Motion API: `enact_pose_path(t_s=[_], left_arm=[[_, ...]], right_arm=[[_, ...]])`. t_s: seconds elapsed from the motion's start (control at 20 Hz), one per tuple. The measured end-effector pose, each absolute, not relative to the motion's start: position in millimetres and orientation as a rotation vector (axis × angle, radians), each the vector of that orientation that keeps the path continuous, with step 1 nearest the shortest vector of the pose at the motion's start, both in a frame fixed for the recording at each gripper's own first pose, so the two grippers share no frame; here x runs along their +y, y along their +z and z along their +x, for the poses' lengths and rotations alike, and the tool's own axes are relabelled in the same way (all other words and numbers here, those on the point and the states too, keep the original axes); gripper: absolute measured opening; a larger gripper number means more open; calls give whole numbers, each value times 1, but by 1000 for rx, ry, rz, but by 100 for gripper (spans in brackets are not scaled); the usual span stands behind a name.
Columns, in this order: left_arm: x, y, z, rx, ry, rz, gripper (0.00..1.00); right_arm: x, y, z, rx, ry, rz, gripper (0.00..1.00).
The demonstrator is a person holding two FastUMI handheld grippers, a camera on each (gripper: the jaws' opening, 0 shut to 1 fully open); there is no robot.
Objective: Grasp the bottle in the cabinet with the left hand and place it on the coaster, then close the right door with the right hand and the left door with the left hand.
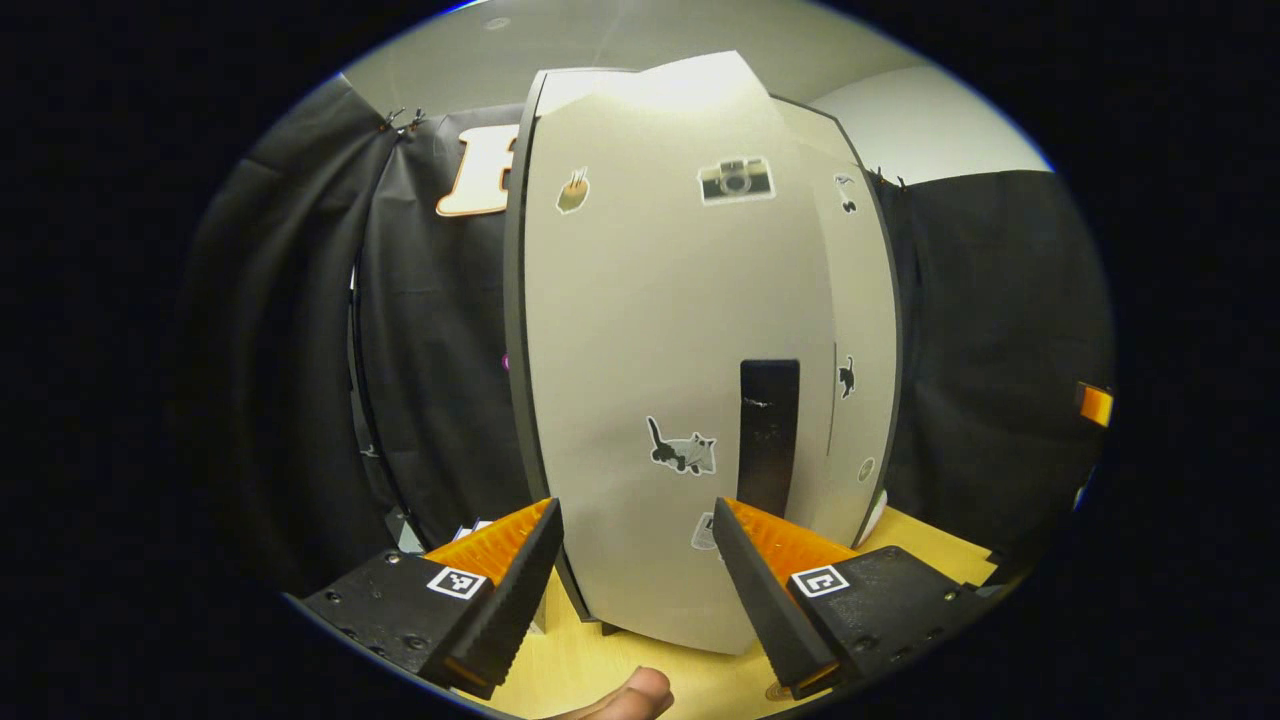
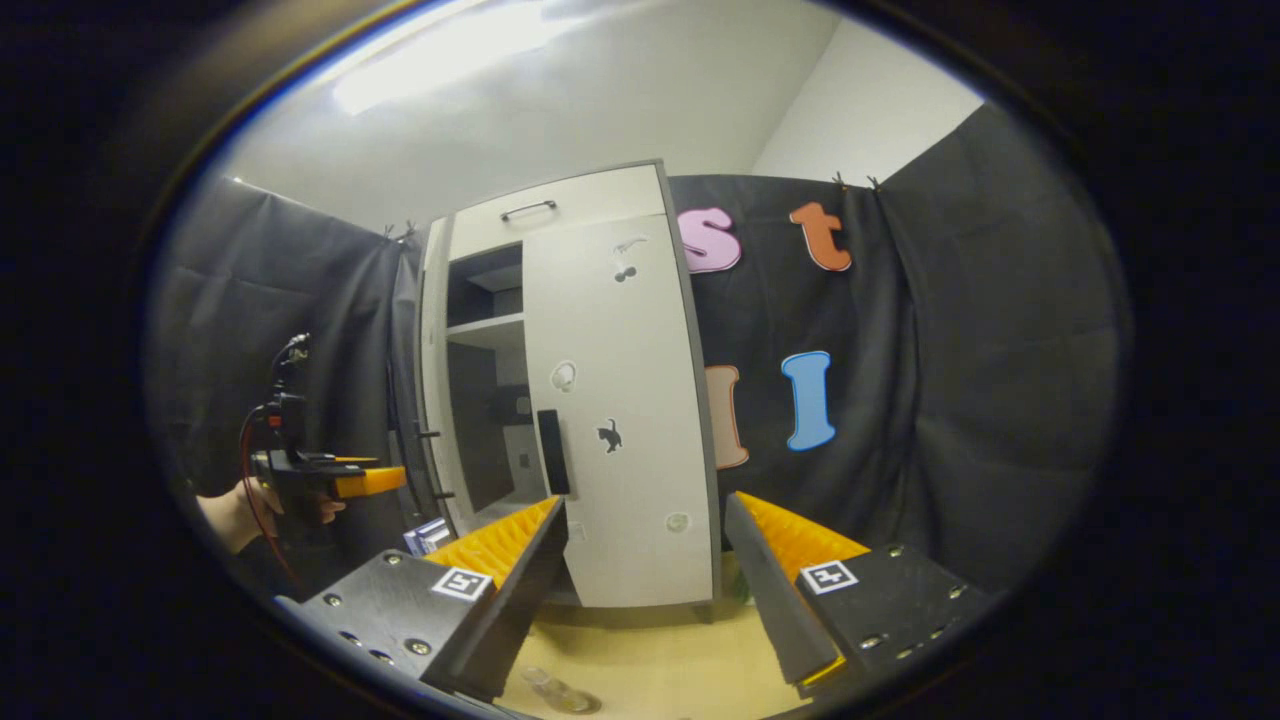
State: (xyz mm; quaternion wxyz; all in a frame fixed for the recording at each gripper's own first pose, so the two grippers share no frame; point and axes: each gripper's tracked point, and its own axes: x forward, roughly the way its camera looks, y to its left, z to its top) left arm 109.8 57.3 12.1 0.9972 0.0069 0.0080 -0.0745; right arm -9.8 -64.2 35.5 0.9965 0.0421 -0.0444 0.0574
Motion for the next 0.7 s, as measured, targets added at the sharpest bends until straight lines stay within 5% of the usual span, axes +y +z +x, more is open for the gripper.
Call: enact_pose_path(t_s=[0.7], left_arm=[[42,6,18,39,26,-25,94]], right_arm=[[-41,44,-31,-127,164,59,96]])
